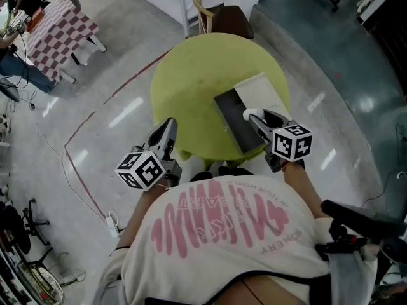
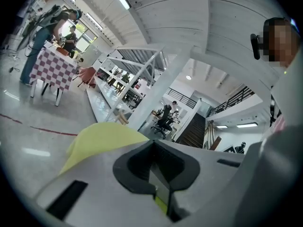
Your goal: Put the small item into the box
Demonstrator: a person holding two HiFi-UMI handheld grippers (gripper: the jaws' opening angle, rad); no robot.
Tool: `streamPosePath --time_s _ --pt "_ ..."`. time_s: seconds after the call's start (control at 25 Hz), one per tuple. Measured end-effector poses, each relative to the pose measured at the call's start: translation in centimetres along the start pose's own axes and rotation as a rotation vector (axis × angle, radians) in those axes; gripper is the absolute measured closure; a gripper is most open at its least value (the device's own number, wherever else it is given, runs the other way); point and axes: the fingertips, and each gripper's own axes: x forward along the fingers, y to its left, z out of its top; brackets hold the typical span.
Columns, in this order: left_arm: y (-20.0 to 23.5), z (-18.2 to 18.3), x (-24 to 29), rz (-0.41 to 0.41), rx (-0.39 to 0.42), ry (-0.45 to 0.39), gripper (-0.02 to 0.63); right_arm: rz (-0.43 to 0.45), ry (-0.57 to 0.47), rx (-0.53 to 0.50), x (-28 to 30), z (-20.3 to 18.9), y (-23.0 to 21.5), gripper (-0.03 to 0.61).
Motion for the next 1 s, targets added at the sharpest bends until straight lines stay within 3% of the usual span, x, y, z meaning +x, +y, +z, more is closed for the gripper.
streamPosePath --time_s 0.36,0.64,1.0 --pt "2.4 -0.9 -3.1 0.095 -0.011 0.005 0.606 -0.016 0.106 -0.016 3.6 -2.5 -0.9 0.407" --pt "3.5 -0.2 -5.4 0.118 0.002 0.016 0.606 -0.028 0.136 0.000 5.0 -3.6 0.0 0.407" --pt "5.3 -0.1 -7.5 0.160 0.009 0.015 0.606 -0.089 0.243 -0.138 6.3 -6.3 0.1 0.407"
